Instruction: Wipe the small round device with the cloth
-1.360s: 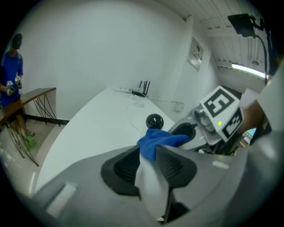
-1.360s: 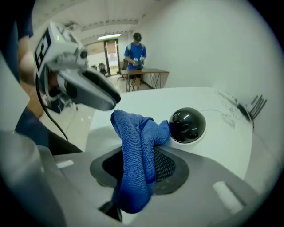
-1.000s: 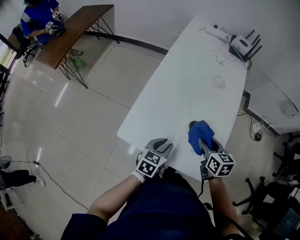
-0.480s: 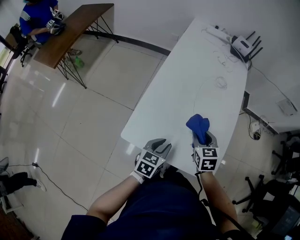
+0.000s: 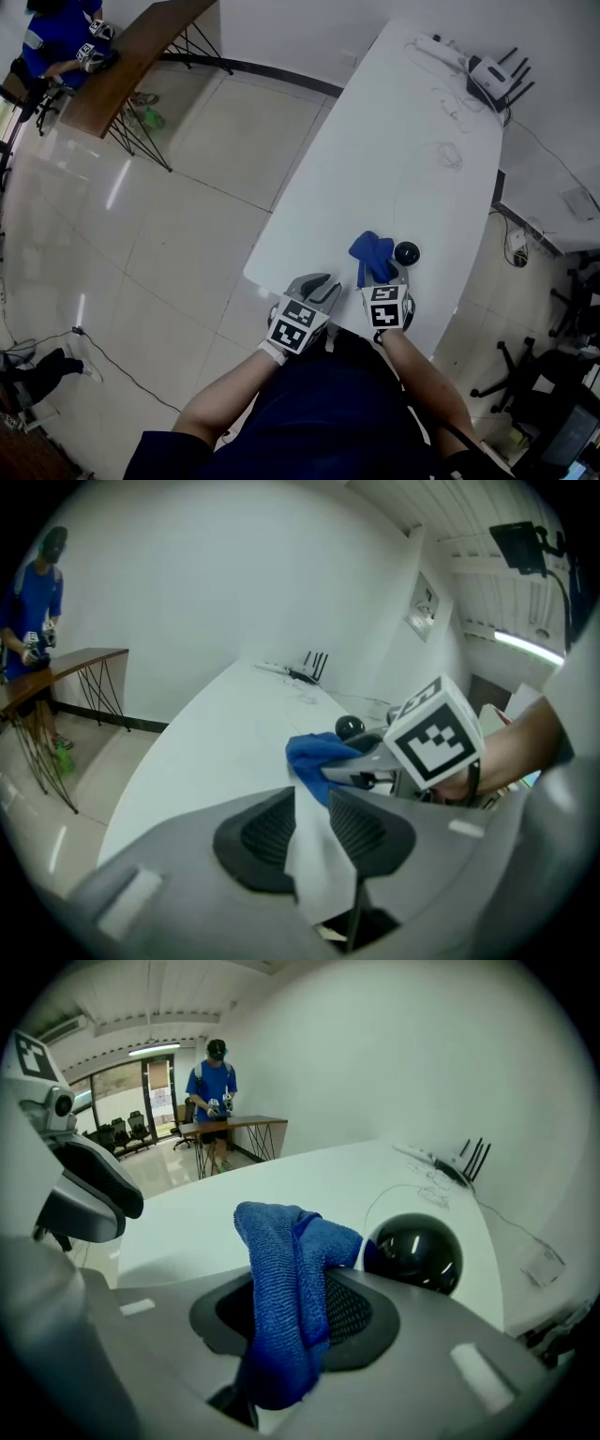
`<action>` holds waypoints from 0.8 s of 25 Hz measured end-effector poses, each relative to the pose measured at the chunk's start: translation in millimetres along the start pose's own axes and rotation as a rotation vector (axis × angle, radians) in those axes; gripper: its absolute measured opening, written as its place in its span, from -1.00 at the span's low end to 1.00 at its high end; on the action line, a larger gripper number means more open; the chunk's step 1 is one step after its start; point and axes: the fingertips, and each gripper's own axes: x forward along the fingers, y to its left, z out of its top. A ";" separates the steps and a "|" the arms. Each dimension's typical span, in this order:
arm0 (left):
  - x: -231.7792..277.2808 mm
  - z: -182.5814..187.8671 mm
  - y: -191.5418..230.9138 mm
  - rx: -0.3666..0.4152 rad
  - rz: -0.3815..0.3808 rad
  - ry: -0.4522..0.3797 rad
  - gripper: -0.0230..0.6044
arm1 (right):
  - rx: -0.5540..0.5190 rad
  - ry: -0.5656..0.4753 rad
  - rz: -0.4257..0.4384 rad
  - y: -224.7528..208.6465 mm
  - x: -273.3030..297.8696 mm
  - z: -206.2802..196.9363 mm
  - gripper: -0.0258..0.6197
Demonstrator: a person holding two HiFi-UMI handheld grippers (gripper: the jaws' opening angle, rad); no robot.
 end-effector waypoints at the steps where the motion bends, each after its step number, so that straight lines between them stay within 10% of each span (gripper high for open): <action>1: 0.6 1.3 0.9 0.000 -0.001 0.001 -0.57 | 0.029 0.022 0.021 2.1 4.3 -5.6 -0.47; 8: -7.4 33.7 -6.0 -0.124 -0.096 -0.109 -0.70 | 0.325 -0.146 0.406 30.4 -45.6 23.0 -0.47; 14: -7.4 57.4 -47.1 -0.272 -0.440 -0.152 0.20 | 0.528 -0.320 0.743 31.7 -102.4 46.7 -0.47; 20: -22.3 84.6 -95.9 -0.415 -0.783 -0.227 0.10 | 0.427 -0.367 0.972 52.5 -141.8 46.9 -0.44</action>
